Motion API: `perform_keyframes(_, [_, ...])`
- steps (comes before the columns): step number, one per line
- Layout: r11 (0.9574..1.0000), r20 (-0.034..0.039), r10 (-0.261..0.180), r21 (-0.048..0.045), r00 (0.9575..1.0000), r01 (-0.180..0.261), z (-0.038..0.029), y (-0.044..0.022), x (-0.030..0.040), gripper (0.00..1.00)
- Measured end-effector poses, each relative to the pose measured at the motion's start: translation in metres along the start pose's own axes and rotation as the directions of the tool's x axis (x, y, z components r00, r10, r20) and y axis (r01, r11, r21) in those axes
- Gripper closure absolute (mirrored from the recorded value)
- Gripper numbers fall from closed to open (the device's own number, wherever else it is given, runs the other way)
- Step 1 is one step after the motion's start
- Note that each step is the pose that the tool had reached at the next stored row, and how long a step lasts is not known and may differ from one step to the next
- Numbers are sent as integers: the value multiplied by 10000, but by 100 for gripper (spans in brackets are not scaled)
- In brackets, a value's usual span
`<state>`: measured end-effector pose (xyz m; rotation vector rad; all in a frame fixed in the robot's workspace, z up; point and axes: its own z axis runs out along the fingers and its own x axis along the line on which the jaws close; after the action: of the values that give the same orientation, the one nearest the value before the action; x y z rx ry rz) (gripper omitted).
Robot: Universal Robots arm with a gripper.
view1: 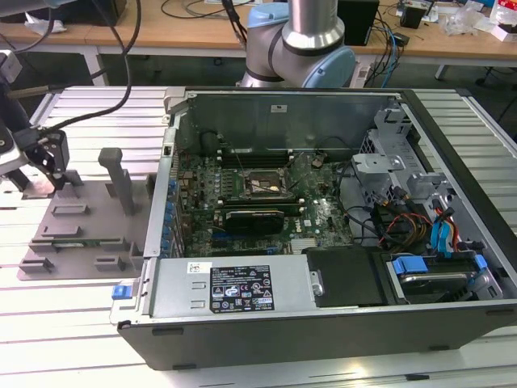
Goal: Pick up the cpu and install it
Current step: 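Pick up the cpu and move it towards the insertion slot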
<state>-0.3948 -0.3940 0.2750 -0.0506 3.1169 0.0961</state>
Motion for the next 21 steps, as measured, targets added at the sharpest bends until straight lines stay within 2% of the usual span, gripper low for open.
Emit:
perform_keyframes(10, [10000,0,0,0,10000,0,-179,11,-4,45])
perform_keyframes(14, [10000,0,0,0,10000,0,-278,17,-6,45])
perform_keyframes(21, [10000,1,0,-1,10000,0,-377,23,-9,45])
